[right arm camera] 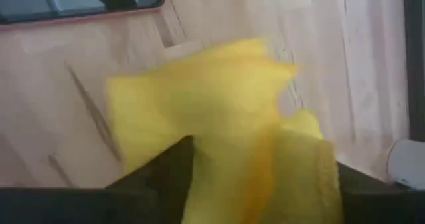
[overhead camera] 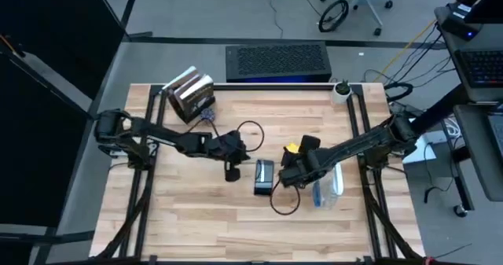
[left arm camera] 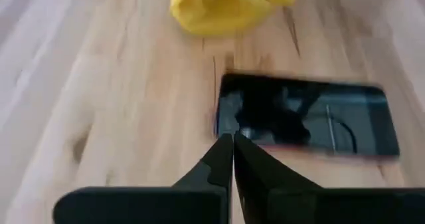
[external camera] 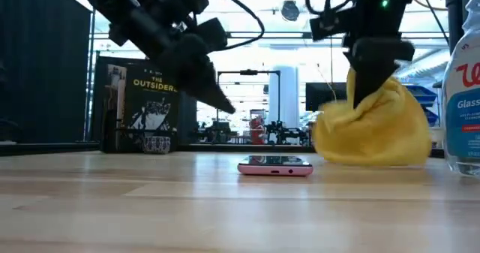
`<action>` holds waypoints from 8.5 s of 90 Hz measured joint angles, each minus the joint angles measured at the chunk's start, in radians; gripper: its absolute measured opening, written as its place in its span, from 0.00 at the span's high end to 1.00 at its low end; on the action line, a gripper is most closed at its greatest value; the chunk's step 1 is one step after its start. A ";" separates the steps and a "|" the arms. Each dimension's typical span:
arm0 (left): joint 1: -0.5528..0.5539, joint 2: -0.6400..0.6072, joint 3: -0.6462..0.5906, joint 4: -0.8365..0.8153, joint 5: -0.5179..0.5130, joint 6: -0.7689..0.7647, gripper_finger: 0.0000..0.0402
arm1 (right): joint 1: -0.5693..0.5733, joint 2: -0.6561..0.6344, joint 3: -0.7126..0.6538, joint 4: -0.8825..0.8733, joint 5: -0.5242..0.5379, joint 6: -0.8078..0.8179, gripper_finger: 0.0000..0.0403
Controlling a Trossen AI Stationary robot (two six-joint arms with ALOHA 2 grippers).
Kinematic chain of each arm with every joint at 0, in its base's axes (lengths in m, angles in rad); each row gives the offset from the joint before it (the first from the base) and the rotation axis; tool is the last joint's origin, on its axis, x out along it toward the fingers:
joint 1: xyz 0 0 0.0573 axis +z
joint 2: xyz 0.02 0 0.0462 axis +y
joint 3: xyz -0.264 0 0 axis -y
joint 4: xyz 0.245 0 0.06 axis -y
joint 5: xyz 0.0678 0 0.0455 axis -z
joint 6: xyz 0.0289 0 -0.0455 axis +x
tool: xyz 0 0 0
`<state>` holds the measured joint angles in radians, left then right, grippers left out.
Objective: Apply microfiber cloth
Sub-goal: Wipe the front of the pink cellphone with a yellow microfiber cloth, then spray the back of the pink cellphone using the spray bottle
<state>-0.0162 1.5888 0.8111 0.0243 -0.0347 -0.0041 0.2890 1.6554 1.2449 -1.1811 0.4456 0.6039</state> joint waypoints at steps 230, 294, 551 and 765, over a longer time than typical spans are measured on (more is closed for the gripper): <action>-0.095 0.387 0.023 0.420 0.030 -0.016 1.00 | 0.043 0.174 -0.480 1.422 0.127 -1.214 0.53; -0.098 -0.050 0.019 -0.230 -0.191 -0.021 1.00 | -0.029 0.137 -0.246 1.104 -0.125 -0.511 0.97; -0.143 -0.149 0.014 -0.119 -0.254 -0.070 1.00 | -0.280 -0.599 -0.195 0.510 -0.401 -0.022 0.37; -0.162 -0.149 -0.019 -0.146 -0.252 -0.068 1.00 | 0.305 -0.274 0.531 -0.390 -0.430 0.301 0.37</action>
<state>-0.1781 1.4395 0.7921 -0.1221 -0.2867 -0.0723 0.5942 1.3810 1.7760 -1.5709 0.0156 0.9051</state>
